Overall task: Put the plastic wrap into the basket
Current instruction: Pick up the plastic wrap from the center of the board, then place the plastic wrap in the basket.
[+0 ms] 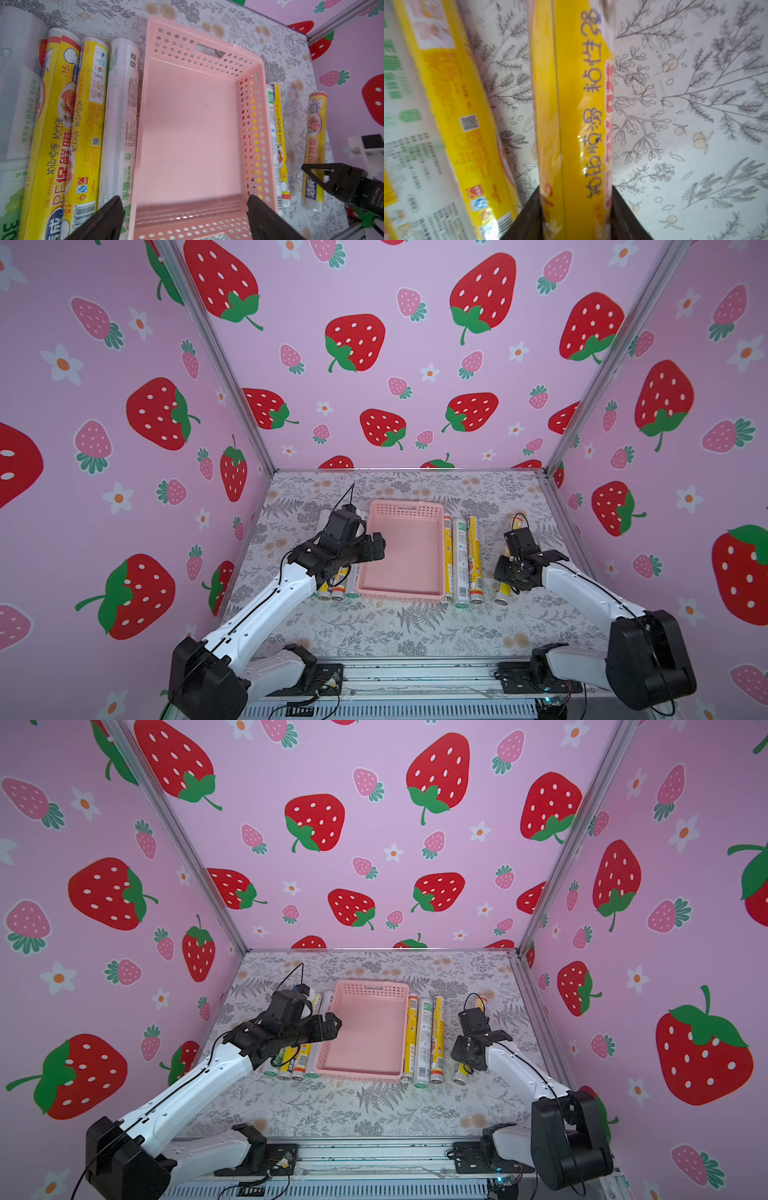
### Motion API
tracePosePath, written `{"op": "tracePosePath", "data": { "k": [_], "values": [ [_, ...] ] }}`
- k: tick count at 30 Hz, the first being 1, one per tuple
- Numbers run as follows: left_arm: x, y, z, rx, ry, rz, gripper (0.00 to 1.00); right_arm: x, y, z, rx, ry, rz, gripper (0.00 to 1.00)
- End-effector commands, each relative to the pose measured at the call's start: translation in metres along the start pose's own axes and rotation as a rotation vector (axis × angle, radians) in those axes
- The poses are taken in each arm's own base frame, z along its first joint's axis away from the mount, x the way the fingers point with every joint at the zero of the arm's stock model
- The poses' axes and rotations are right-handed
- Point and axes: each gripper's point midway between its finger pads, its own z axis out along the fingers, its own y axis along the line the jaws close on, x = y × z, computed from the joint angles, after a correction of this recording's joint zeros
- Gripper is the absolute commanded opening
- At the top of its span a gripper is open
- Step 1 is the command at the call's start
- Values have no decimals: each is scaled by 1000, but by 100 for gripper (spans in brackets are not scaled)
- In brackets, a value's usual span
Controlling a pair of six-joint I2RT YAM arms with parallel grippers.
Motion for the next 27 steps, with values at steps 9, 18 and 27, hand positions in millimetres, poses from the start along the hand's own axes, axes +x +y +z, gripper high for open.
{"op": "tracePosePath", "data": {
  "k": [9, 18, 27],
  "values": [
    [-35, -63, -23, 179, -108, -19, 97, -29, 34, -80, -143, -95, -62, 31],
    [-29, -104, -15, 230, -115, -3, 95, -31, 112, -119, -250, -131, -151, 27],
    [-16, -60, -25, 93, -169, 3, 97, -4, 182, -106, -280, -92, -224, 27]
  ]
}}
